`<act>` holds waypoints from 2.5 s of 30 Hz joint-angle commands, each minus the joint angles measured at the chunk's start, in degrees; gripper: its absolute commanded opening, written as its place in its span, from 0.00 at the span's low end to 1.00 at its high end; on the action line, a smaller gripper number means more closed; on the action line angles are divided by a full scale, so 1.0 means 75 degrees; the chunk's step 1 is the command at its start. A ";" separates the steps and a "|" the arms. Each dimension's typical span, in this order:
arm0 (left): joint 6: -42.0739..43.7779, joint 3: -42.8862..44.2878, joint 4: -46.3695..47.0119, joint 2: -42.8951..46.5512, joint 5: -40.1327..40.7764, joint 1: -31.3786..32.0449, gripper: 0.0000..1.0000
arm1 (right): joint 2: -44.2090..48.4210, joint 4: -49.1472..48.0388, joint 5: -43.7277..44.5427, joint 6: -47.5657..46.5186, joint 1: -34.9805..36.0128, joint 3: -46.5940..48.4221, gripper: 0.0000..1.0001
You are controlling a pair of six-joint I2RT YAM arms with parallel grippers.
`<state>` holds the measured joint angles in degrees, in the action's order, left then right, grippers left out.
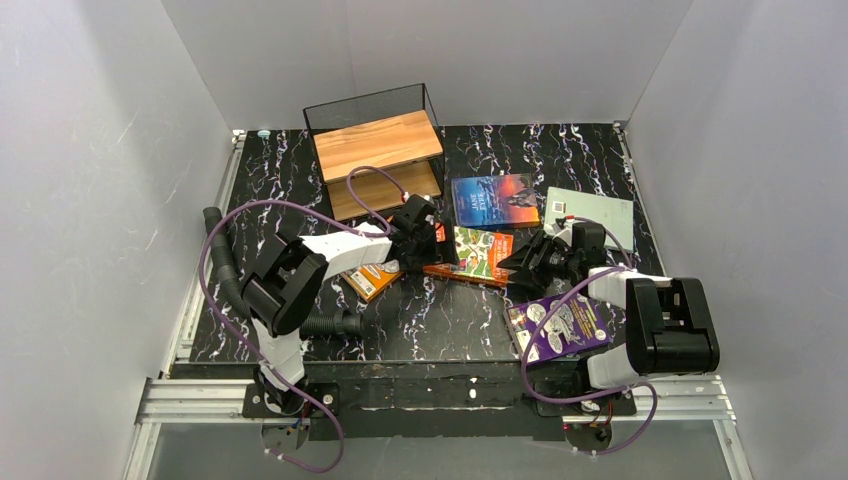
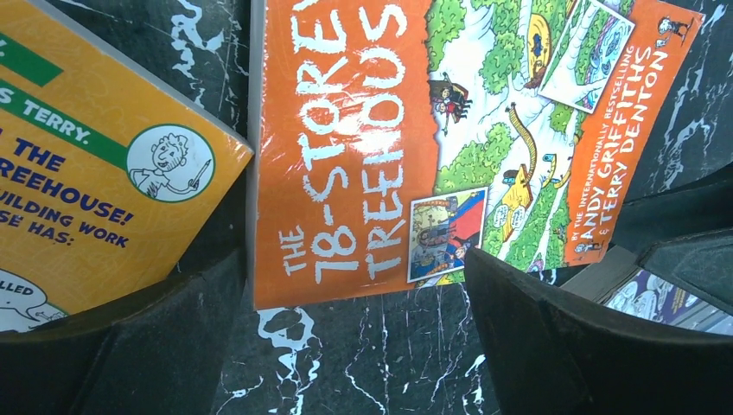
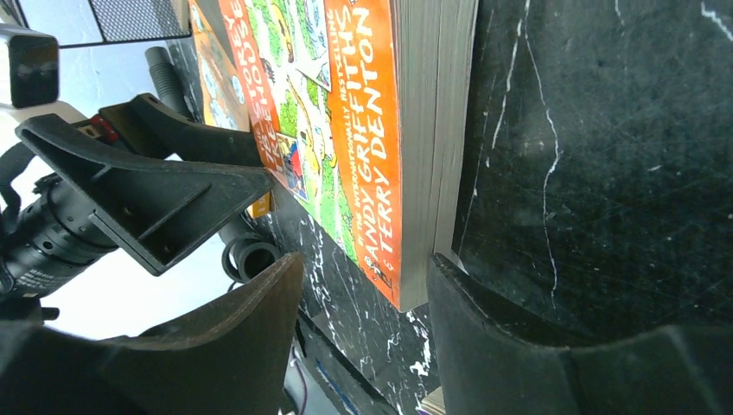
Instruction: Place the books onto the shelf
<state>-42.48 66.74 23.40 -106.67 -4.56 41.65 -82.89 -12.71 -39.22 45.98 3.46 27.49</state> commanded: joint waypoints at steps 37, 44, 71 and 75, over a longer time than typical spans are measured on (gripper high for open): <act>0.0715 -0.0752 -0.0424 0.1149 -0.0693 0.0737 0.93 | 0.1986 -0.0681 -0.1535 0.1558 0.0030 -0.0159 0.46; 0.0580 -0.0720 -0.0421 0.1219 -0.0805 0.0759 0.85 | 0.2032 0.2190 -0.0234 -0.0363 0.0030 0.0444 0.59; 0.1642 -0.0439 -0.1013 0.0529 -0.0209 0.0924 0.95 | -0.0426 0.1148 0.0324 -0.0586 0.0042 0.0141 0.74; 0.1504 -0.0496 -0.0876 0.0495 -0.0451 0.0917 0.93 | -0.0278 0.0135 -0.0574 -0.0221 0.0042 -0.0178 0.60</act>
<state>-29.67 63.92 17.52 -102.96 -3.70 48.58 -84.64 -4.56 -38.24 43.66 3.27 28.99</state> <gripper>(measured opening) 0.939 0.682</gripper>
